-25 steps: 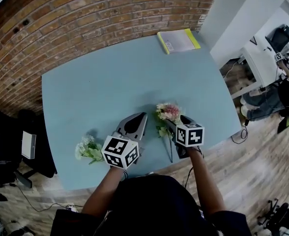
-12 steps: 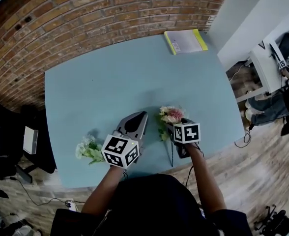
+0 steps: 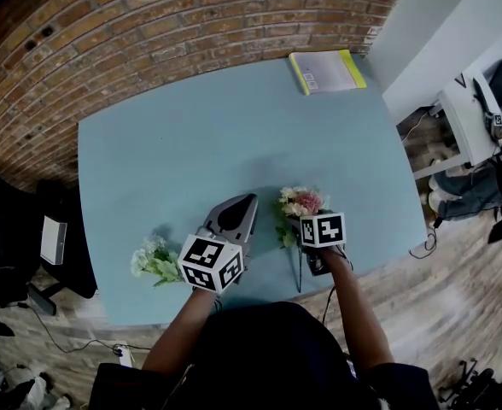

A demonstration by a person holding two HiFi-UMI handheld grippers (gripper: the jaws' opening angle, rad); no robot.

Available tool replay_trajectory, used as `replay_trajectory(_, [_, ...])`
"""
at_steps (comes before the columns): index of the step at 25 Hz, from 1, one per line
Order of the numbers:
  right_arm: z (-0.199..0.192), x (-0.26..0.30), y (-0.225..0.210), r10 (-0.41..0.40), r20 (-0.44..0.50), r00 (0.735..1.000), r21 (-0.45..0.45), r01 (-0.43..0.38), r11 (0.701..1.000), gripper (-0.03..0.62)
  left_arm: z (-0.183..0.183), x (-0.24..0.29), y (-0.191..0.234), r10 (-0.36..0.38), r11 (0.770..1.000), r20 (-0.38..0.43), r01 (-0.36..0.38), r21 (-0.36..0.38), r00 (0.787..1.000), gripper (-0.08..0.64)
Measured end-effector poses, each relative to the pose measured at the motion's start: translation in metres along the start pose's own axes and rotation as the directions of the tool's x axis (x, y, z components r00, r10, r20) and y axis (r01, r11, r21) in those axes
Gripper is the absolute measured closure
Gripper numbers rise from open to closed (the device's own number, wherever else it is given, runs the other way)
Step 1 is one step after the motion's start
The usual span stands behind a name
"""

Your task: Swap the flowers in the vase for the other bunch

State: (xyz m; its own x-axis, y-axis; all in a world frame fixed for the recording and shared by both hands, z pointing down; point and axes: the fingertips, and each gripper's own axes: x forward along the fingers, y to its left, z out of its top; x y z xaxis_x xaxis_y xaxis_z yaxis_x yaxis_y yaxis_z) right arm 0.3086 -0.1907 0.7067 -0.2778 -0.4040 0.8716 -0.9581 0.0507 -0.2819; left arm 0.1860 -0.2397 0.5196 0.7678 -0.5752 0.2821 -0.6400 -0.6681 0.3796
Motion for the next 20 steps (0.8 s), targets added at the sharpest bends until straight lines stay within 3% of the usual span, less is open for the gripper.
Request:
replay_trajectory(6, [-0.003, 0.007, -0.002, -0.007, -0.031, 0.999, -0.011, 0.007, 1.000, 0.225, -0.004, -0.001, 0.003, 0.012, 1.000, -0.004, -0.012, -0.009, 1.000, 0.555])
replay_trajectory(10, [-0.005, 0.012, -0.001, -0.027, -0.055, 0.998, -0.027, 0.026, 0.999, 0.173, -0.004, -0.001, 0.005, 0.017, 1.000, -0.004, -0.017, -0.014, 1.000, 0.555])
replay_trajectory(20, [-0.010, 0.022, -0.006, -0.081, -0.103, 0.991, -0.036, 0.078, 0.996, 0.133, -0.003, -0.001, 0.010, 0.030, 0.999, 0.003, -0.030, -0.024, 1.000, 0.555])
